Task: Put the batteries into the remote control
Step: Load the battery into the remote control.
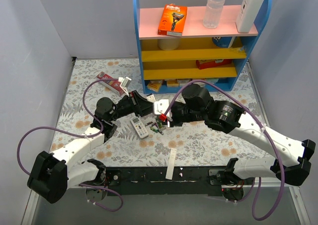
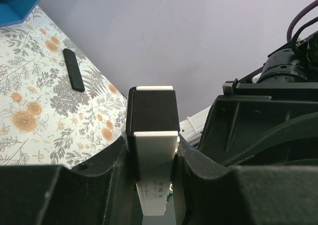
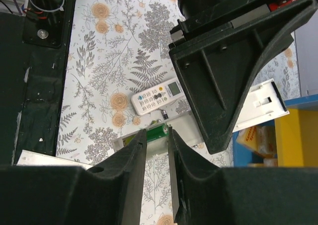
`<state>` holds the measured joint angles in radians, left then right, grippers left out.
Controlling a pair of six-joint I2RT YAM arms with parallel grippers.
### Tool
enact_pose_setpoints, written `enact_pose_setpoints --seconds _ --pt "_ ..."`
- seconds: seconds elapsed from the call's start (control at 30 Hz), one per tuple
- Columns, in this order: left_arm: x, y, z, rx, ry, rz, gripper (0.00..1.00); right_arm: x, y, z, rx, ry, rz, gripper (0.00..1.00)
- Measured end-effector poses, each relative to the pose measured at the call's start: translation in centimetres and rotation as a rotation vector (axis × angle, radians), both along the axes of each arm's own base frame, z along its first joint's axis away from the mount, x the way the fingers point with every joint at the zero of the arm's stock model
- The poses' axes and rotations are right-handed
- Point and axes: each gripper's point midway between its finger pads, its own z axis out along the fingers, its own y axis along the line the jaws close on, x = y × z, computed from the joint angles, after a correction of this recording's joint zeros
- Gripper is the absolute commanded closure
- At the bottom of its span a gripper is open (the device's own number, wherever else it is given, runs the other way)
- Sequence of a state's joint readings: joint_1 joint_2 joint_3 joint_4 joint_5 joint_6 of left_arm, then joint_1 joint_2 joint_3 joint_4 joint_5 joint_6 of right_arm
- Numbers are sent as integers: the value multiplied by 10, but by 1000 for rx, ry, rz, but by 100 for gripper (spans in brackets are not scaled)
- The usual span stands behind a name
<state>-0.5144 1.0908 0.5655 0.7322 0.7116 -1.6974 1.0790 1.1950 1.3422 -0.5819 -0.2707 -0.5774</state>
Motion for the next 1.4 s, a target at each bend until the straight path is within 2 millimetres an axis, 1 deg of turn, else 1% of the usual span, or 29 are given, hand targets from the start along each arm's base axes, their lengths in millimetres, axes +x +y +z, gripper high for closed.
enact_pose_setpoints --seconds 0.13,0.3,0.5,0.83,0.97,1.3,1.37,1.4 --pt "0 -1 1 2 -1 -7 100 -1 3 1 3 6 13 72" --pt "0 -2 2 3 -5 -12 100 1 6 -5 -13 17 13 74" --pt "0 -2 2 6 -5 -18 100 3 7 -8 -20 21 10 83" --pt "-1 -2 4 -3 0 -24 100 5 7 -9 -17 25 3 91" --pt "-3 -2 5 -7 3 -29 100 5 8 -13 -11 34 -1 91" --pt "0 -3 -1 5 28 -21 100 6 8 -22 19 21 -10 89" --pt "1 -2 -4 7 42 -11 100 6 8 -25 30 13 -13 88" --pt "1 -2 -7 5 51 -6 100 6 8 -26 35 13 -15 86"
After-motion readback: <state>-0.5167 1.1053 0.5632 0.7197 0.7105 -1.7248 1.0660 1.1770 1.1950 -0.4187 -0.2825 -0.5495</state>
